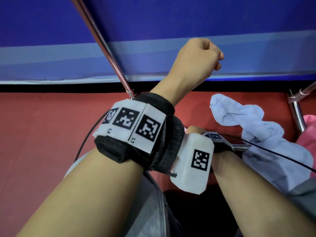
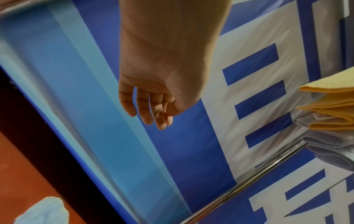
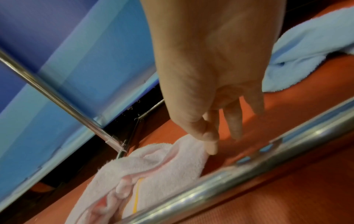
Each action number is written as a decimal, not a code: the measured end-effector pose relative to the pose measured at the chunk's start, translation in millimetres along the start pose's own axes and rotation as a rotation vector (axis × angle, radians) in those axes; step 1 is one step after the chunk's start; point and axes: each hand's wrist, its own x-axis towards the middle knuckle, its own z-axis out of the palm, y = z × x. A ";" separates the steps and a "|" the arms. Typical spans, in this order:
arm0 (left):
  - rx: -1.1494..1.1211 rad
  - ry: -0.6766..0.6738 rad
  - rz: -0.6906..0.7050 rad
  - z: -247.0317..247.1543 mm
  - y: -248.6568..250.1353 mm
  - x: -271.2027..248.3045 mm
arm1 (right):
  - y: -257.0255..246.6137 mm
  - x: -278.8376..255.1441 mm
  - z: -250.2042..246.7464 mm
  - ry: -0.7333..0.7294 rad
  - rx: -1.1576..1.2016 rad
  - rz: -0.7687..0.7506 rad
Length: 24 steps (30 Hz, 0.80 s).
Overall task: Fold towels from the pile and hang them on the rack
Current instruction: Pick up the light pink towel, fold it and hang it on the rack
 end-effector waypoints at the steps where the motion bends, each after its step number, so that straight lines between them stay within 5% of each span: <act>1: 0.001 0.006 0.009 0.6 0.5 1.1 | -1.1 -2.3 -8.7 0.016 -0.010 0.001; 8: -0.035 0.107 0.194 8.0 18.1 -1.0 | -20.1 -51.0 -90.2 0.224 -0.231 -0.061; 13: 0.141 0.127 0.256 8.1 23.4 -6.9 | -35.8 -114.5 -162.8 0.340 -0.325 -0.113; 19: 0.375 -0.090 0.213 22.2 26.3 -20.3 | -46.2 -214.9 -219.2 0.467 0.060 -0.395; 24: 0.337 -0.217 0.242 36.6 35.2 -40.5 | -32.9 -261.7 -226.4 0.557 0.330 -0.503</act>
